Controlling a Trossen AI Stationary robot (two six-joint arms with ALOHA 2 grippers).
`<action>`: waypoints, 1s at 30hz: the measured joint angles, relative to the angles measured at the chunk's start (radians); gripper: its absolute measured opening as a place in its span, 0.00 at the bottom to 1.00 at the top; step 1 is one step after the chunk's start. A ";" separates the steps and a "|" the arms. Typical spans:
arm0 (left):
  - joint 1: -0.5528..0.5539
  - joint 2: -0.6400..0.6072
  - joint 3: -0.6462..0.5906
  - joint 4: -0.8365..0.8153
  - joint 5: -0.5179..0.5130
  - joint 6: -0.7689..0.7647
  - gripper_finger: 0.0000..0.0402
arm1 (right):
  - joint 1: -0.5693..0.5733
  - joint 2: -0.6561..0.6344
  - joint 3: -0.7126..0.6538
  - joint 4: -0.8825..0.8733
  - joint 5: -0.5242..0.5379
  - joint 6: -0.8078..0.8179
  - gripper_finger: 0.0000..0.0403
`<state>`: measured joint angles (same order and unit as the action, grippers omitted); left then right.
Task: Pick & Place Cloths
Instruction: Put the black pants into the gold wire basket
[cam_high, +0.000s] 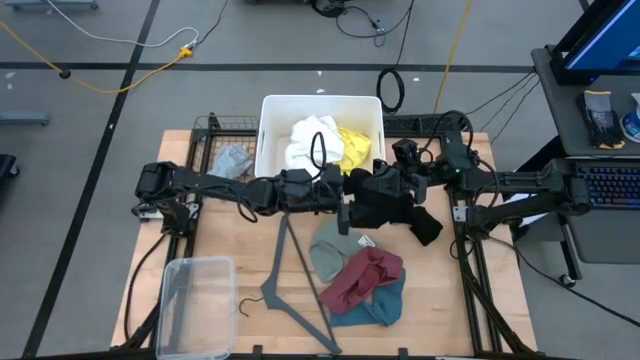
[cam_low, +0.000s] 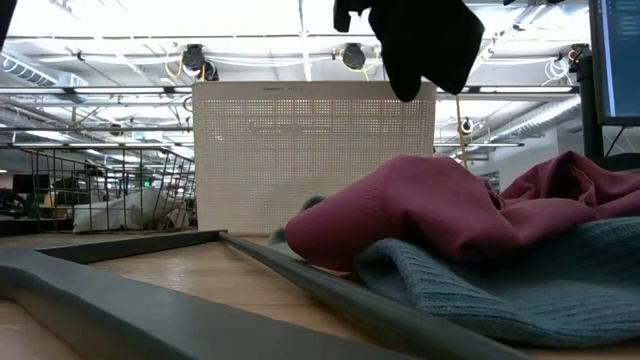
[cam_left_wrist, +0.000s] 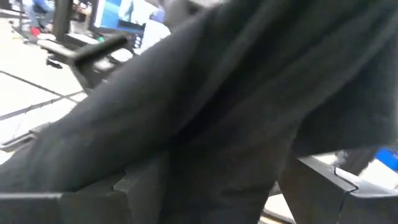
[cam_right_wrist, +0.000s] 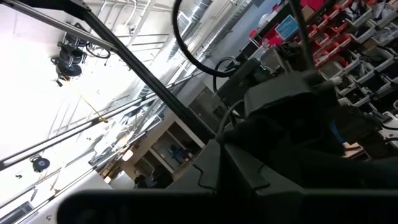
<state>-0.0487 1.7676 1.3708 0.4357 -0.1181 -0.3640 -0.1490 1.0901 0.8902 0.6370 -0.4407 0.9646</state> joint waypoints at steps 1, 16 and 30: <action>0.001 0.004 0.000 0.004 -0.015 -0.006 0.68 | 0.000 0.000 0.000 0.001 0.000 0.000 0.00; 0.018 0.010 0.000 -0.002 -0.036 -0.004 0.03 | -0.002 0.000 0.000 0.003 -0.084 -0.009 0.04; -0.067 -0.275 -0.002 -0.556 0.011 -0.095 0.01 | -0.051 -0.006 0.001 0.010 -0.376 0.000 0.18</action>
<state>-0.1158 1.4923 1.3689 -0.1199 -0.1071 -0.4588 -0.2001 1.0843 0.8909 0.6468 -0.8169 0.9642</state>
